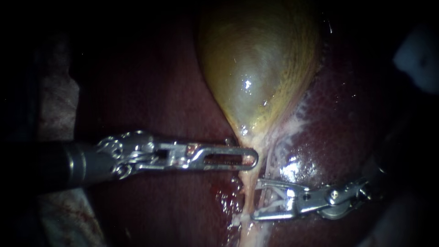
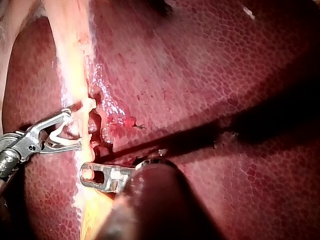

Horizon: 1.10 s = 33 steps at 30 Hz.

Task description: Clipping second clip left tube

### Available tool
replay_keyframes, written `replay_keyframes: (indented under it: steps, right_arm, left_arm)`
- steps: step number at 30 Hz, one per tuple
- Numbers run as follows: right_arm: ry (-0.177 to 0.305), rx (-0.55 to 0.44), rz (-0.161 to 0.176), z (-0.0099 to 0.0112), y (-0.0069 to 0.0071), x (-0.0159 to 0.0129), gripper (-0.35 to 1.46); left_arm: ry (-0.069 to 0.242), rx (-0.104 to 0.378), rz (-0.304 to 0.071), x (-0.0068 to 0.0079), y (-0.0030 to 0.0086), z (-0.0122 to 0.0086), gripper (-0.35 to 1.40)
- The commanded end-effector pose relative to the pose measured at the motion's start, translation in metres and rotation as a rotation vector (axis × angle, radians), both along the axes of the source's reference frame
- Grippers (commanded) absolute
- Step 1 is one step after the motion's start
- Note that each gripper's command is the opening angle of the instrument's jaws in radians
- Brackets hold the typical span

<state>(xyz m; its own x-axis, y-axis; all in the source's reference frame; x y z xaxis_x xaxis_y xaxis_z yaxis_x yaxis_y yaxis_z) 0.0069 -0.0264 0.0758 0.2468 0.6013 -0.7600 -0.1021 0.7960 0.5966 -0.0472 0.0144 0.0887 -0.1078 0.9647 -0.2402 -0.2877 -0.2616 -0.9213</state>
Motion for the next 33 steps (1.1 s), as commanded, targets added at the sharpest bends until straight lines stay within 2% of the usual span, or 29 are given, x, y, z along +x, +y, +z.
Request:
replay_keyframes:
  steps: [1, 7, 15, 33]
  right_arm:
    - [-0.003, 0.004, -0.006, 0.0002, -0.0001, 0.0002, 0.60]
    - [0.003, 0.027, -0.015, 0.0008, -0.0007, 0.0013, 0.58]
    - [0.016, 0.058, -0.025, 0.0012, -0.0006, 0.0023, 0.54]
    - [0.009, 0.112, 0.002, 0.0021, -0.0003, 0.0036, 0.48]
  left_arm:
    - [0.000, 0.001, 0.000, 0.0000, 0.0000, 0.0000, -0.35]
    - [0.001, 0.001, 0.000, 0.0000, 0.0000, 0.0000, -0.35]
    - [0.001, 0.001, 0.000, 0.0000, 0.0000, 0.0000, -0.35]
    - [0.001, 0.001, 0.000, 0.0000, 0.0000, 0.0000, -0.35]
